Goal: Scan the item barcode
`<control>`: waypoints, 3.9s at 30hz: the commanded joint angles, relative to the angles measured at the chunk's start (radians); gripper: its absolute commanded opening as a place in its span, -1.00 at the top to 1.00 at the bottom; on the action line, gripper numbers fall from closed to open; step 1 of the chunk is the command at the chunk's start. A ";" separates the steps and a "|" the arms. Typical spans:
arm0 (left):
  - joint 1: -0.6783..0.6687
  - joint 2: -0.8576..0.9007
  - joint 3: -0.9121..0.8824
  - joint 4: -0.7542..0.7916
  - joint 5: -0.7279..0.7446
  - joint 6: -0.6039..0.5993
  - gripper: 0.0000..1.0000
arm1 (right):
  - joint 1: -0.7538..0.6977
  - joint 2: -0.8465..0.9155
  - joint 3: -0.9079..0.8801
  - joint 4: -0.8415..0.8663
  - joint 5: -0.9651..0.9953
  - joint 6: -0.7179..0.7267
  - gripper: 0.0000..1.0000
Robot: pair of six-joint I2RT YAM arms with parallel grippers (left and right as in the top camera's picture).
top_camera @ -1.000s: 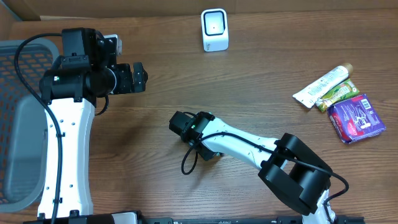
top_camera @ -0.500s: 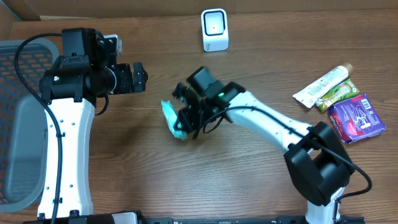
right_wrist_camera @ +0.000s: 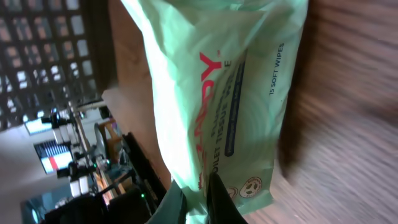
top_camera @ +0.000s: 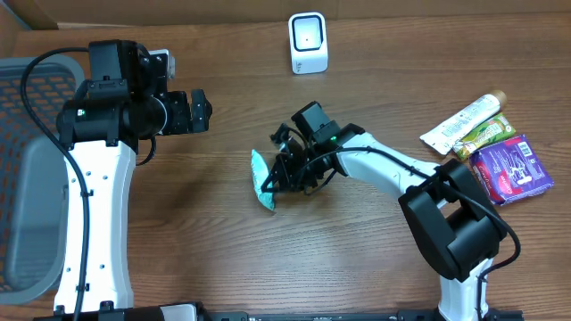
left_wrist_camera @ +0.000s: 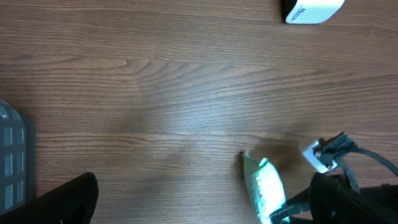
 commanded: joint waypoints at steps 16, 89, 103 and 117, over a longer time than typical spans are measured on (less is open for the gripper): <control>-0.006 0.003 0.018 -0.001 0.008 0.023 -0.99 | -0.061 0.038 0.008 -0.119 0.231 0.045 0.60; -0.006 0.003 0.018 -0.001 0.008 0.023 -0.99 | -0.007 0.111 0.424 -0.418 0.912 0.074 -0.24; -0.006 0.003 0.018 -0.001 0.008 0.023 -0.99 | -0.279 0.095 0.425 -0.727 0.266 -0.445 -0.38; -0.007 0.003 0.018 -0.001 0.008 0.023 -0.99 | -0.278 0.095 0.132 -0.412 0.095 -0.317 -0.37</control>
